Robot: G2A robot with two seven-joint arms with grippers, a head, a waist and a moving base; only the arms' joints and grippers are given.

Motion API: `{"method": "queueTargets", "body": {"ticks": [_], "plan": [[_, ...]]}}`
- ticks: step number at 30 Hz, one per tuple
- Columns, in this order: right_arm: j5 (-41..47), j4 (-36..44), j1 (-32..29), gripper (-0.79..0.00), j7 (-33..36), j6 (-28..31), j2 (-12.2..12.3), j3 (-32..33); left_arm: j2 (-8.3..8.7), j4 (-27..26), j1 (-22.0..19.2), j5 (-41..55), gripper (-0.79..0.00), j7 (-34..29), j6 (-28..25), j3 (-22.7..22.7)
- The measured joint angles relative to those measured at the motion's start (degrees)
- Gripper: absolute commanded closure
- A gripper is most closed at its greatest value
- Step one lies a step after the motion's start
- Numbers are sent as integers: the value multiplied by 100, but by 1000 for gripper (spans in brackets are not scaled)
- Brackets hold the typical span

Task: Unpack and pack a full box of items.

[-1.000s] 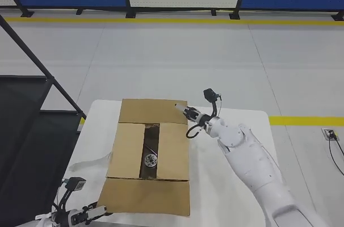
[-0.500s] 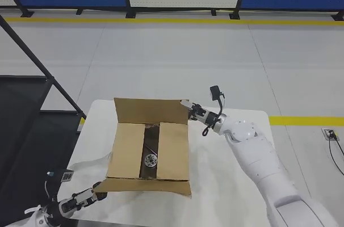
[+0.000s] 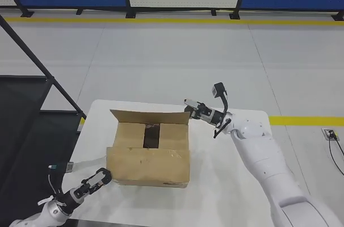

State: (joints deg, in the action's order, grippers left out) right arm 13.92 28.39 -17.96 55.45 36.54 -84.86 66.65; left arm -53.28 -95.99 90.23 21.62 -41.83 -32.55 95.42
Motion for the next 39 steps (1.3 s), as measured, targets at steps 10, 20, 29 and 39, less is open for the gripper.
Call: {"method": "queueTargets", "body": {"ticks": [10,20,29,39], "plan": [[66,855,-290,-785,710,-408,118,12,-34,-55,-105,-108,-785,48,38,-116],[21,1403,-355,-785,1441,-1828,91,-393,-80,-146,-388,-522,-785,163,107,-413],[447,1478,-405,-785,1896,-2095,62,-504,-138,-147,-638,-1095,-785,539,222,-699],[364,1819,-695,-785,1641,-2339,99,-582,-213,-115,-944,-1526,-785,900,365,-1041]]}}
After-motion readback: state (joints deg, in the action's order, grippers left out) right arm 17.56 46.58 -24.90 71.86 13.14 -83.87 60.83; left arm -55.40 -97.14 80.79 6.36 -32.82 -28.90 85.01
